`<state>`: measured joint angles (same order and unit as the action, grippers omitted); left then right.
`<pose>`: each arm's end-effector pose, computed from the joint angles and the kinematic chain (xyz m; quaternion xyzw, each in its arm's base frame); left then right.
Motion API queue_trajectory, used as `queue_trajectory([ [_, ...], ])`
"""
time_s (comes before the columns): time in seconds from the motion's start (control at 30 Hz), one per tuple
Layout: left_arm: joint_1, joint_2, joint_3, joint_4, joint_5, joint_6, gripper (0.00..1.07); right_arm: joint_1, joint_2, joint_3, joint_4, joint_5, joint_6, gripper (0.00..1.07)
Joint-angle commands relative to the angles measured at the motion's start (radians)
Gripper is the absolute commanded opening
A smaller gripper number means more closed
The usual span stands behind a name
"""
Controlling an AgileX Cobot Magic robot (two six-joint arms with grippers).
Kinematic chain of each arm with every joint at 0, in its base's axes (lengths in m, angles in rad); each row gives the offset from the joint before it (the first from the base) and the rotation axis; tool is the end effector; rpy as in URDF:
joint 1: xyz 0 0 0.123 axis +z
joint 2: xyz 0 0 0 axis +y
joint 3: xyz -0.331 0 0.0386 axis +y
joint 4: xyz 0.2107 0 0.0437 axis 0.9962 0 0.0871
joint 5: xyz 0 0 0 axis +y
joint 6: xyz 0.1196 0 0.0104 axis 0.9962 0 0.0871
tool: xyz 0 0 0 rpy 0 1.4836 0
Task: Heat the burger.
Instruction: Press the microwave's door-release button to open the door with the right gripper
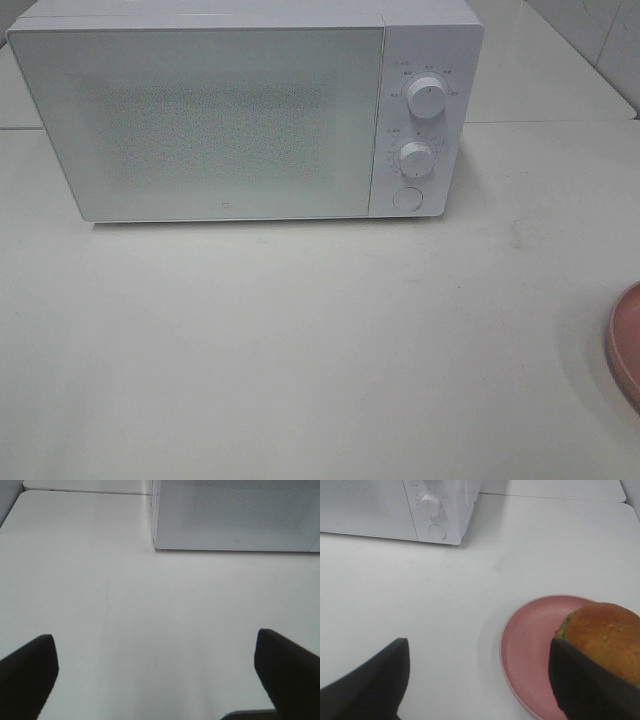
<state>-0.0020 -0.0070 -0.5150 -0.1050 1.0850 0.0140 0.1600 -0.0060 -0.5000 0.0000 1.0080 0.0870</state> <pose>-0.0641 -0.0110 0.2477 0.0101 0.8526 -0.0493 0.5201 -0.0575 -0.0093 0.2515 -0.0306 0.8370 0.0673 0.5422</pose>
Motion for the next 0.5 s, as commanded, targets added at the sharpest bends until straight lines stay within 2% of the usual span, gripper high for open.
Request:
queue_trajectory([
  [0.03,-0.001,-0.020,0.000,-0.007,-0.015,0.000,1.00,-0.002,-0.025,0.003,0.000,-0.014,-0.015,0.75],
  [0.5,-0.001,-0.020,0.000,-0.007,-0.015,0.000,1.00,-0.002,-0.012,-0.002,0.000,-0.018,-0.014,0.75],
])
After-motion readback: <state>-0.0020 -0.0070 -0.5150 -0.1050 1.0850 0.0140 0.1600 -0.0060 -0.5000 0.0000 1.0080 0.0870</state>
